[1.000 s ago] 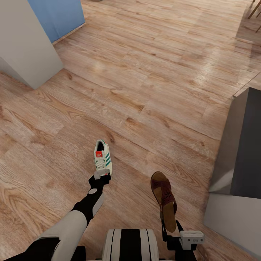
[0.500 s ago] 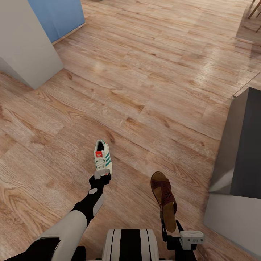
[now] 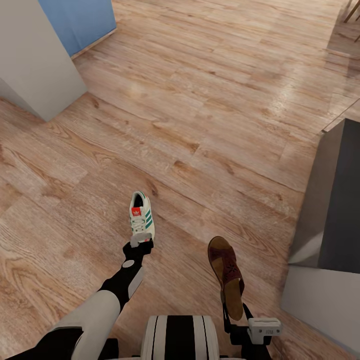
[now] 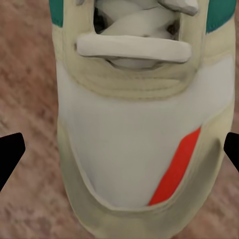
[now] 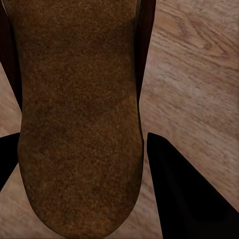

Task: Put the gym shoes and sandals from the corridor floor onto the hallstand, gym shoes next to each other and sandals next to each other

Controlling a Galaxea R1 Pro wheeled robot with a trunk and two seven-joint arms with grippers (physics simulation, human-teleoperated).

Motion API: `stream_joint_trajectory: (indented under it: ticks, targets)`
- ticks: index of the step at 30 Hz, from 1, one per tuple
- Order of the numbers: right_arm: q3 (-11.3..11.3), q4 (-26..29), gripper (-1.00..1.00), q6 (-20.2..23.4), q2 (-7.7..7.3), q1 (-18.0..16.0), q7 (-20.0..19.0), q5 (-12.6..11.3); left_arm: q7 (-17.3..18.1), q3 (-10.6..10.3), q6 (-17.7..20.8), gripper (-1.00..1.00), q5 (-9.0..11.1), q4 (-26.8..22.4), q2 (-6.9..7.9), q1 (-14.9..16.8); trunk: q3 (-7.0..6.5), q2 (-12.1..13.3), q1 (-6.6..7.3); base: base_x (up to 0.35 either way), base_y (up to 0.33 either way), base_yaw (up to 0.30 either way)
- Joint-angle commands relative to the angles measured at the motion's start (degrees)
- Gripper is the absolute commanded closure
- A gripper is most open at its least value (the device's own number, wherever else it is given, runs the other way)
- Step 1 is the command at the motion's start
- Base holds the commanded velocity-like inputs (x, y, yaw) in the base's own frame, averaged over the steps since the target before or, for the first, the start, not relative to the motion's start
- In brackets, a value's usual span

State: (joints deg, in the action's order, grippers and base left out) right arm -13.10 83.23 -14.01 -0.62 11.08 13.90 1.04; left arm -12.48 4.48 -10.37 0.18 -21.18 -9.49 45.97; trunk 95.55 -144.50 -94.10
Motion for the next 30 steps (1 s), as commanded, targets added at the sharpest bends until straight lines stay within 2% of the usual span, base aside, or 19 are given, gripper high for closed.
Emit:
stream_joint_trajectory:
  ticks: [1, 27, 28, 30]
  targets:
    - [0.0, 0.0, 1.0, -0.05, 0.0, 0.0, -0.1, -0.16, 0.0, 0.02, 0.0, -1.0, 0.0, 0.0, 0.0, 0.0, 0.04, 0.0, 0.0, 0.0, 0.0, 0.0]
    - [0.01, 0.0, 1.0, -0.05, 0.0, -0.02, -0.1, -0.24, 0.0, 0.03, 0.0, -1.0, 0.0, 0.0, 0.0, 0.0, 0.28, 0.0, 0.0, 0.0, 0.0, 0.0]
    - [0.01, 0.0, 1.0, -0.05, 0.0, -0.02, -0.1, -0.24, 0.0, 0.02, 0.0, 1.0, 0.0, 0.0, 0.0, 0.0, 0.28, 0.0, 0.0, 0.0, 0.0, 0.0]
    - [0.01, 0.0, 1.0, -0.05, 0.0, -0.01, -0.1, -0.24, 0.0, 0.01, 0.0, 1.0, 0.0, 0.0, 0.0, 0.0, 0.28, 0.0, 0.0, 0.0, 0.0, 0.0]
